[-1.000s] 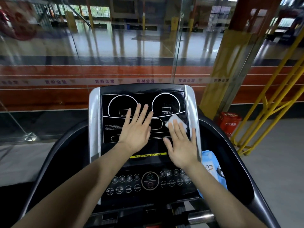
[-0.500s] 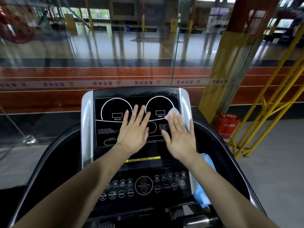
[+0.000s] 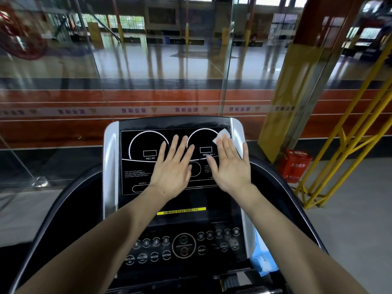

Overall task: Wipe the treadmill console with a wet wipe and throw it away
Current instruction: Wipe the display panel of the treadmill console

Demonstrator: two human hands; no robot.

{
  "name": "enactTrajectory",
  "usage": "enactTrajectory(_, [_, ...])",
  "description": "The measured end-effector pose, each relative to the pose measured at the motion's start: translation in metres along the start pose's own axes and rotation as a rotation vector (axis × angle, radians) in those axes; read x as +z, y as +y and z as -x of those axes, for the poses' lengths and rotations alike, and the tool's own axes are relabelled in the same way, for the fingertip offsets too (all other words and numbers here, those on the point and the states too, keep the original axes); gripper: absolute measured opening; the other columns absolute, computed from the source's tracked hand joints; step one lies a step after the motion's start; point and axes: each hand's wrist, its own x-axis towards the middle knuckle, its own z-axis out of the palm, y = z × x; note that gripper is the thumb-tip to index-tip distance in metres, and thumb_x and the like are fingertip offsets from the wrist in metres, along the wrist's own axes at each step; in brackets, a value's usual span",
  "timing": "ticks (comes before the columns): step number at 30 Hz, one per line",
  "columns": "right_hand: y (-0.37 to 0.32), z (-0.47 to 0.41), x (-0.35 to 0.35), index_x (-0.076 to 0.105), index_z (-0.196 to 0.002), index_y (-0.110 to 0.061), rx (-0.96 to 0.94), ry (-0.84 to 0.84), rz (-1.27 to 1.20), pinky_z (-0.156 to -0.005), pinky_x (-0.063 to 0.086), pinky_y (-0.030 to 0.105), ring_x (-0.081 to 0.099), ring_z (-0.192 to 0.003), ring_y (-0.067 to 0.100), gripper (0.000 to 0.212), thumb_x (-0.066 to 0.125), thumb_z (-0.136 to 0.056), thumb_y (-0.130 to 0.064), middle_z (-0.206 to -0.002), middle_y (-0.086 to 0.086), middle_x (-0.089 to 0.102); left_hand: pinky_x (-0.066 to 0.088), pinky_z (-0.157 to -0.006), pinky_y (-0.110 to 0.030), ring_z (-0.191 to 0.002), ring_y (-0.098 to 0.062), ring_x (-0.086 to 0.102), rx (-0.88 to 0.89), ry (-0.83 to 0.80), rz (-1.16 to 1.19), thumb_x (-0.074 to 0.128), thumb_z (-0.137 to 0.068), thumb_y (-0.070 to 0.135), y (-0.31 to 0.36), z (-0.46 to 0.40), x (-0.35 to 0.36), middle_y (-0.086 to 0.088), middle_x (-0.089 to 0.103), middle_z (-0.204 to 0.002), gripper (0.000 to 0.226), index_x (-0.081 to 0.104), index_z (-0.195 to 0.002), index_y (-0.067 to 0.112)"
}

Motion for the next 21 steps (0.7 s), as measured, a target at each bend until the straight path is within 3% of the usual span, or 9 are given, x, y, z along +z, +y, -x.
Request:
enactTrajectory(8, [-0.004,-0.025,-0.010,0.007,-0.168,-0.017,0.028,-0.014,-0.050,-0.127,-0.018,0.050,-0.003,-0.162,0.011,0.076,0.010,-0.107,-0.062,-0.176,0.002,0.002,0.004,-0.128,-0.058,-0.161,-0.033,-0.008,-0.045,0.003,-0.015,0.029,-0.107,0.041,-0.017,0.010,-0.008,-0.010,0.003,-0.175,0.063,0.017,-0.165,0.018])
enactTrajectory(12, [-0.010,-0.020,-0.008,0.005,-0.168,-0.018,0.009,-0.033,-0.075,-0.128,-0.013,0.051,-0.007,-0.162,0.014,0.073,0.009,-0.108,-0.058,-0.176,0.000,0.000,0.004,-0.128,-0.058,-0.161,-0.033,-0.006,-0.057,-0.008,-0.013,0.028,-0.107,0.041,-0.024,0.021,-0.010,-0.010,0.002,-0.175,0.063,0.018,-0.165,0.018])
enactTrajectory(21, [0.005,0.083,0.032,0.015,-0.168,-0.020,-0.030,0.004,-0.079,-0.129,-0.014,0.045,-0.005,-0.161,0.008,0.067,0.018,-0.110,-0.053,-0.175,-0.005,0.009,0.008,-0.128,-0.059,-0.161,-0.034,-0.002,-0.059,-0.002,-0.016,0.020,-0.107,0.042,-0.028,0.050,-0.002,-0.011,0.009,-0.174,0.063,0.020,-0.164,0.017])
